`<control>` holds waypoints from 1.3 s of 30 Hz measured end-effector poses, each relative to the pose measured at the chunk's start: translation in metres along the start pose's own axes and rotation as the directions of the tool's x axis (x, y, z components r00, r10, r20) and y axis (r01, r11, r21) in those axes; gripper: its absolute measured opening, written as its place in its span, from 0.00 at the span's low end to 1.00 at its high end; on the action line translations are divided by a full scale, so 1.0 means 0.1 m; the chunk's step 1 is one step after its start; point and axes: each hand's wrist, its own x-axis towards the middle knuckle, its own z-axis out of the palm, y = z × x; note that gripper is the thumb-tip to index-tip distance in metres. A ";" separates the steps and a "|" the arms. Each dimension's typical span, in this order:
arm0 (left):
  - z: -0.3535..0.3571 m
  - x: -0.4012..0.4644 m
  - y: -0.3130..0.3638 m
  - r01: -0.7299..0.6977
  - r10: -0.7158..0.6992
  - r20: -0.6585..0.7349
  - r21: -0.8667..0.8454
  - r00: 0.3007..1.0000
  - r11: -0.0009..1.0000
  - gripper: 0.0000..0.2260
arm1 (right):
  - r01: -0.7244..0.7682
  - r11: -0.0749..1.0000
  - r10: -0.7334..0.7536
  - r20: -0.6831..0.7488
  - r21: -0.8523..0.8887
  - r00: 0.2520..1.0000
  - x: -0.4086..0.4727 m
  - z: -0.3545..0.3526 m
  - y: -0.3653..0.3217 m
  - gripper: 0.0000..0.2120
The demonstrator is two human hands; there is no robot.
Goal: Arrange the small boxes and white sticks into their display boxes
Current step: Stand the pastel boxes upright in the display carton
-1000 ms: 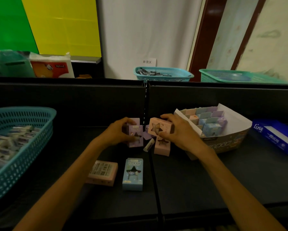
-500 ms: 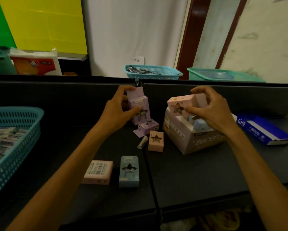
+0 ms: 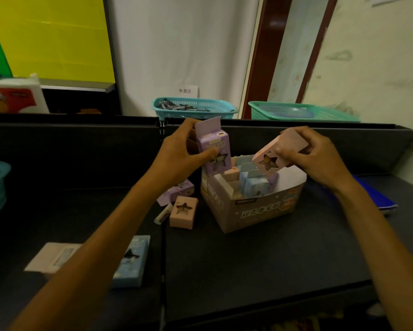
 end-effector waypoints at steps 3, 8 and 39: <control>0.22 0.10 0.11 0.002 -0.002 0.005 -0.001 1.000 1.000 0.21 | 0.013 0.999 -0.014 0.029 0.031 0.999 0.08 -0.11 0.18 0.18; 0.58 0.21 0.24 0.016 -0.017 0.014 0.032 1.000 0.999 0.21 | 0.023 1.000 -0.024 0.056 0.012 0.998 0.21 -0.27 0.55 0.20; 0.94 0.38 0.13 0.172 -0.164 -0.105 0.075 0.981 0.982 0.24 | 0.231 0.965 -0.258 0.285 0.126 0.923 0.40 -0.26 0.82 0.18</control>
